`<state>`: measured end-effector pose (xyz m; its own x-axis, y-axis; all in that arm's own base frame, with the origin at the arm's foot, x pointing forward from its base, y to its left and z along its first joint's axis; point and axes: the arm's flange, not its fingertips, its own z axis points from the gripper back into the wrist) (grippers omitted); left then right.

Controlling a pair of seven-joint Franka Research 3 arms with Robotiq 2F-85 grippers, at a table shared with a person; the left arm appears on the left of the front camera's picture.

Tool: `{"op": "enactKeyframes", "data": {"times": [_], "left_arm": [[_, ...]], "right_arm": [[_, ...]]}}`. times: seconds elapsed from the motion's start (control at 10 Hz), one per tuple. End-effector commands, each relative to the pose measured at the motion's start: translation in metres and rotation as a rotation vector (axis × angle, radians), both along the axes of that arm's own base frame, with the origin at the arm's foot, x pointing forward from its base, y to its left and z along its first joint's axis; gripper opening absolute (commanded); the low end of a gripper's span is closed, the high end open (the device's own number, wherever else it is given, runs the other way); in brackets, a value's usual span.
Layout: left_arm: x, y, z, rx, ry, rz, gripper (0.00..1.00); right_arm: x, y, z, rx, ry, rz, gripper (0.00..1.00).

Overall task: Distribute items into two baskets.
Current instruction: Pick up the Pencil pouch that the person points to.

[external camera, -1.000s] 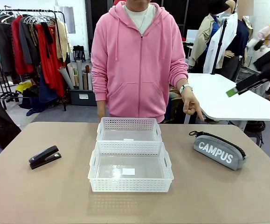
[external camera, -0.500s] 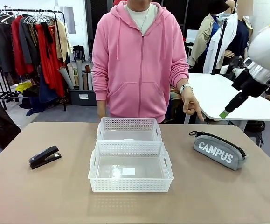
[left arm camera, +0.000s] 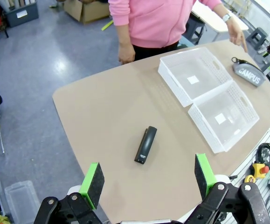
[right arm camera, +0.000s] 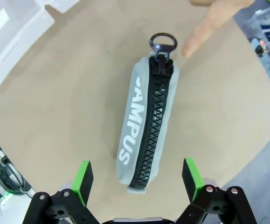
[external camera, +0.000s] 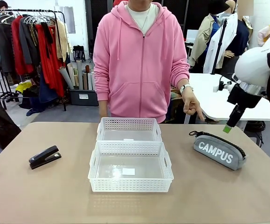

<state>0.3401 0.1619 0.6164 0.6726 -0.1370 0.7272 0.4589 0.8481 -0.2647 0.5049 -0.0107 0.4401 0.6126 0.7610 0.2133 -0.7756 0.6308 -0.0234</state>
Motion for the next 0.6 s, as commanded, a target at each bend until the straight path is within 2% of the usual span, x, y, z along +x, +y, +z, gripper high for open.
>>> {"op": "enactKeyframes", "data": {"times": [0.0,0.5], "left_arm": [[0.001,0.0,-0.002,-0.01,-0.017,-0.018,1.0],[0.001,0.0,-0.002,-0.01,-0.017,-0.018,1.0]], "right_arm": [[0.003,-0.003,-0.015,-0.02,-0.012,0.047,1.0],[0.009,-0.001,-0.066,-0.028,-0.01,0.071,1.0]]}}
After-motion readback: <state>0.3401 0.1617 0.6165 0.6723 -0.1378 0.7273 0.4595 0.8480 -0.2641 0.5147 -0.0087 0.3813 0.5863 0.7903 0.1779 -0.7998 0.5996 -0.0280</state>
